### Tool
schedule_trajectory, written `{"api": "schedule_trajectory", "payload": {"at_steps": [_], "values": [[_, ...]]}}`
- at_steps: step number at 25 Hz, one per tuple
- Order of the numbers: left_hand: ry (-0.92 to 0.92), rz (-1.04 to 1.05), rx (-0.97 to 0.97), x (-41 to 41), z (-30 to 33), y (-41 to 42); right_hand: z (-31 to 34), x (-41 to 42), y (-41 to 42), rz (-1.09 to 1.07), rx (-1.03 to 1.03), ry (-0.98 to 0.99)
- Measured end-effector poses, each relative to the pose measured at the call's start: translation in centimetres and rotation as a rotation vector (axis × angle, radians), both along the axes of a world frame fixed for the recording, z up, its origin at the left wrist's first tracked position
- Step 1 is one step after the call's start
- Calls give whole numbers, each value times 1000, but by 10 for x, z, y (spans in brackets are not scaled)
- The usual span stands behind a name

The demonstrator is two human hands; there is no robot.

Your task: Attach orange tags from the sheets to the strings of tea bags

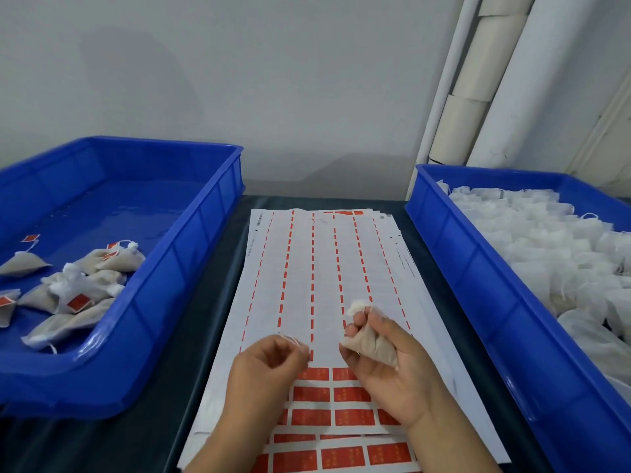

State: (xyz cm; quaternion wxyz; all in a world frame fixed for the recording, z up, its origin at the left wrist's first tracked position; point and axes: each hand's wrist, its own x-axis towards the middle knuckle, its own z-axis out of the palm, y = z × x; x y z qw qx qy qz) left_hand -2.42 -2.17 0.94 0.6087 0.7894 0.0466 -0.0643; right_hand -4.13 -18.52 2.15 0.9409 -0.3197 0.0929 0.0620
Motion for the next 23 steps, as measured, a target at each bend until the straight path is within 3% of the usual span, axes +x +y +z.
{"api": "schedule_trajectory", "payload": {"at_steps": [2,5,7,9,13,17,23], "values": [[-104,-149,120,-12,3,-1,1,-2,1,39,-163,-8],[-373,-331,308,-19,15,1,0,-9,5,75,-786,-37],[-536,-387,348,-14,22,2,-1,-12,7,119,-1055,-97],[-579,-428,326,-6,27,-1,-1,-15,10,202,-1091,-153],[-415,-460,136,1,27,-10,0,-16,12,285,-998,-240],[-324,-448,39,0,17,-11,-4,-16,14,284,-1028,-263],[33,-159,-278,-1,15,-21,-7,-15,31,-131,-1119,-177]]}}
